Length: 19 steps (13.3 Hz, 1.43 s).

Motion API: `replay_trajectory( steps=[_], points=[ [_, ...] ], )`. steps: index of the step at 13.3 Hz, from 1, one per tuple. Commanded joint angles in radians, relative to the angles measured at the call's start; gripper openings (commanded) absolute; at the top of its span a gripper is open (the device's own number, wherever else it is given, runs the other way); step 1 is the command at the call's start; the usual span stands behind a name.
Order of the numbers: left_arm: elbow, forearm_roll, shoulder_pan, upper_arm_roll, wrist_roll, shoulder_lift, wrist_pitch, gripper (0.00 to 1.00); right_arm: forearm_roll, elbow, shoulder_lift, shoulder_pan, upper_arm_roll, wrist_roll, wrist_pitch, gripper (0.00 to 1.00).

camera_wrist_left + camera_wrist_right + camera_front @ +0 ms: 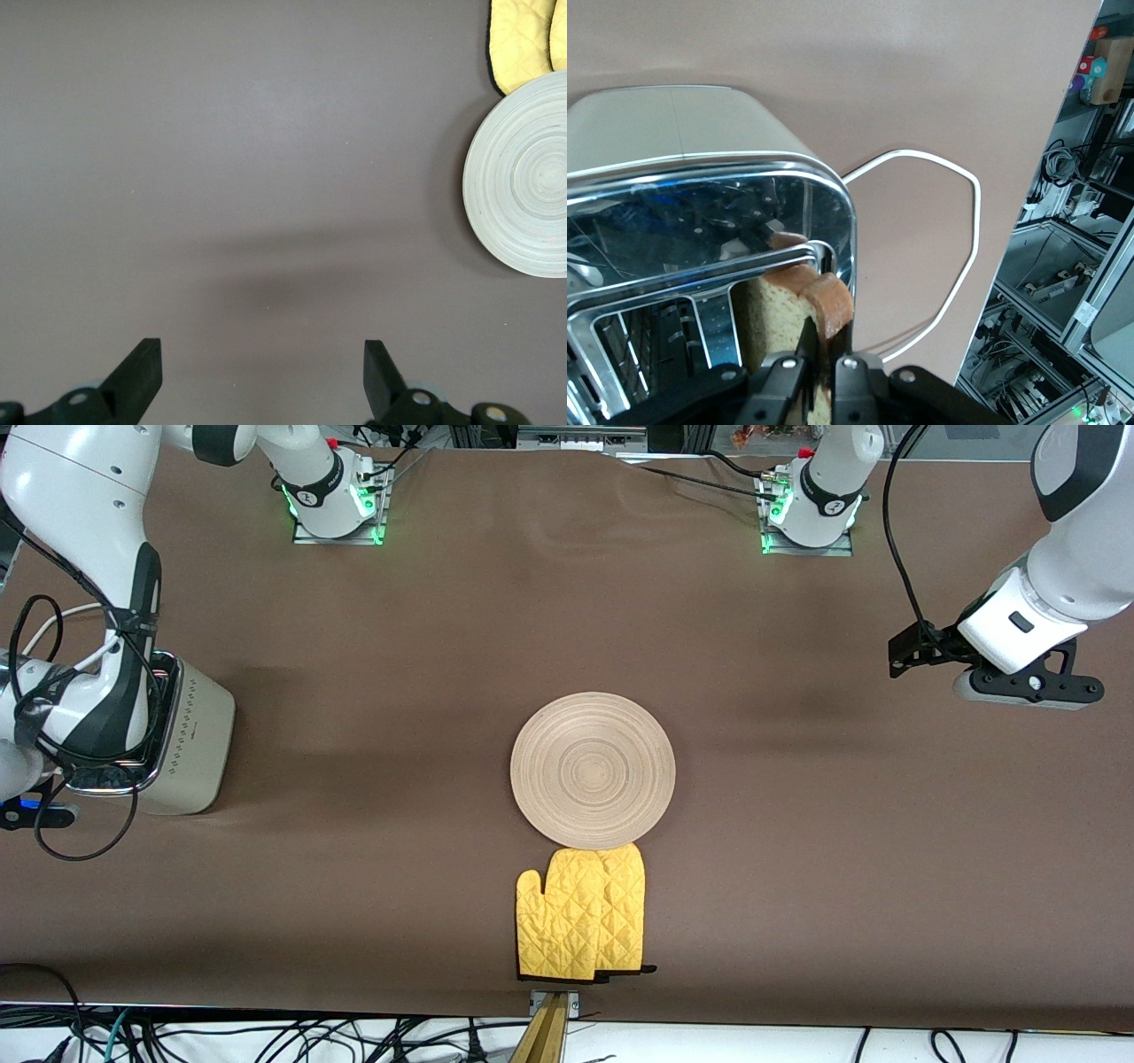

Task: Move plate and put bread in toaster
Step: 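Lower the bread into the toaster slot with the right gripper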

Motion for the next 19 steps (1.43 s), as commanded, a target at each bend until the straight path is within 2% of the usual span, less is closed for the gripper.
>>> replay_trajectory(
  steps=[1,2,3,4,6,7,15,19],
  points=[
    [0.009,-0.021,0.006,-0.001,0.01,-0.009,-0.015,1.0,0.02,-0.013,-0.008,0.004,0.005,0.013,0.024,0.33],
    [0.009,-0.021,0.006,-0.001,0.01,-0.007,-0.015,1.0,0.02,-0.013,-0.009,0.004,0.006,0.013,0.023,0.61],
    [0.01,-0.021,0.006,-0.001,0.01,-0.007,-0.015,1.0,0.02,-0.013,-0.011,0.004,0.005,0.011,0.023,0.72],
    [0.01,-0.021,0.006,-0.001,0.01,-0.007,-0.015,1.0,0.02,-0.011,-0.011,0.004,0.005,0.011,0.023,0.74],
    [0.01,-0.02,0.006,-0.001,0.01,-0.005,-0.015,1.0,0.02,-0.011,-0.011,0.005,0.005,0.011,0.023,0.96],
    [0.01,-0.02,0.008,0.0,0.01,-0.005,-0.013,1.0,0.02,-0.011,-0.012,0.005,0.005,0.006,0.023,0.99],
    [0.012,-0.023,0.008,0.0,0.01,0.001,-0.004,1.0,0.022,-0.006,-0.023,0.012,0.005,-0.003,0.021,0.99],
    [0.048,-0.017,0.003,-0.001,-0.022,-0.002,-0.016,1.0,0.061,0.004,-0.064,0.03,0.006,-0.006,0.014,1.0]
  ],
)
